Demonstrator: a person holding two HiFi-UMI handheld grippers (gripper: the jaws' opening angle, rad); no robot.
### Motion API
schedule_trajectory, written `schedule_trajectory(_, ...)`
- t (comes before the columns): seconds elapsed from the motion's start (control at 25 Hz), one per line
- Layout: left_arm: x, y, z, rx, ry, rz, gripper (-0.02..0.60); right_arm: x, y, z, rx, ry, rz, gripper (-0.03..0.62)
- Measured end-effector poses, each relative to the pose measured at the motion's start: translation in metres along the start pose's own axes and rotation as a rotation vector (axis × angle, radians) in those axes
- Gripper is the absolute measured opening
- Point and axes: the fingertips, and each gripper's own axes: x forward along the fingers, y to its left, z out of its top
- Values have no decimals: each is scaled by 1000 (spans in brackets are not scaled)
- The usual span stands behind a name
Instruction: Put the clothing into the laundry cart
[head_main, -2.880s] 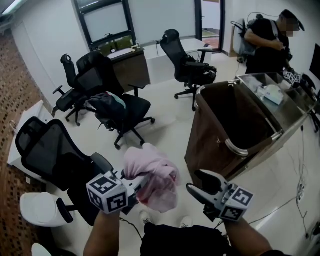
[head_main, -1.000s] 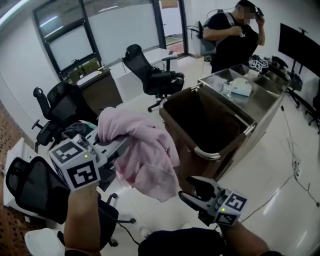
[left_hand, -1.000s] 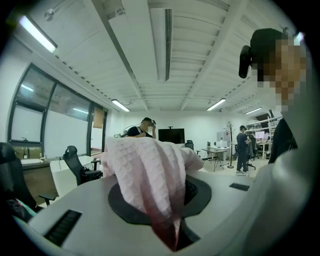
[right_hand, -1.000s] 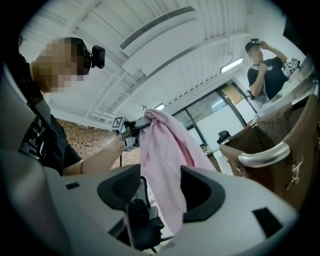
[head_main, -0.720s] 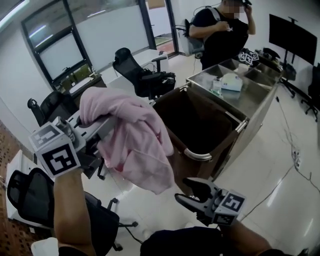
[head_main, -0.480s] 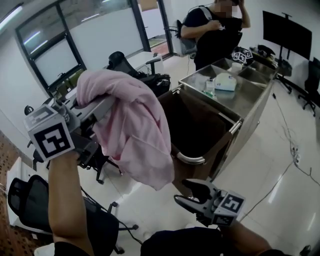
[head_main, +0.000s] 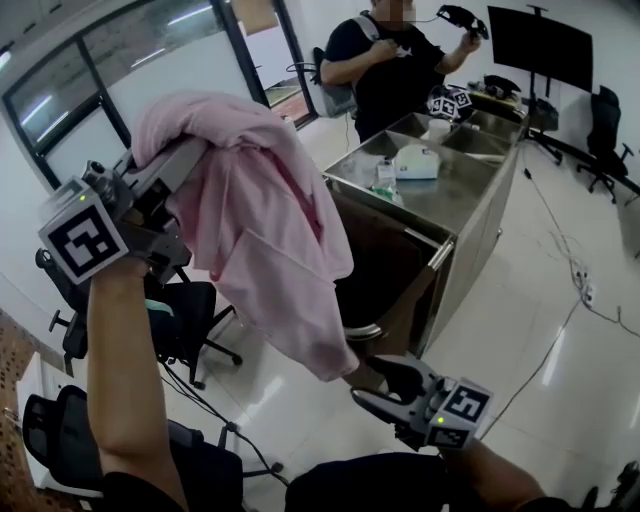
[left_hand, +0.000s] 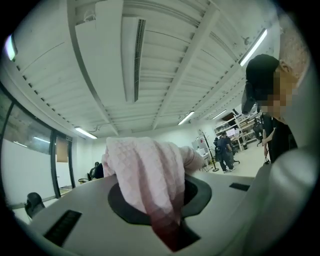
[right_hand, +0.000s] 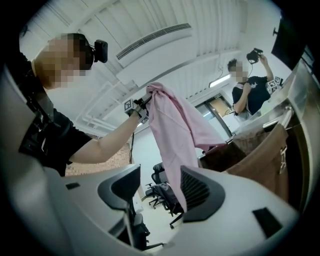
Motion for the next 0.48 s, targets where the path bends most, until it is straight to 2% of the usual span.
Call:
schedule_trajectory(0.04, 7, 0, -3, -13, 11, -13, 86, -2, -2, 2, 0, -6, -7, 258)
schedule_trajectory(0.12, 20, 1, -24, -69, 94, -42, 85, -6, -4, 4, 0, -17, -19, 258)
schedule_trajectory(0.28, 29, -3, -108, -141, 366, -91, 86, -11, -10, 5, 5, -28, -36, 258)
schedule_trajectory(0.36, 26, -7, -150, -146, 465, -81, 86, -12, -13, 2, 11, -17, -40, 258)
schedule_trajectory(0.48, 18, -8, -206, -148, 581, -22, 86, -14, -15, -3, 30, 8, -42, 258)
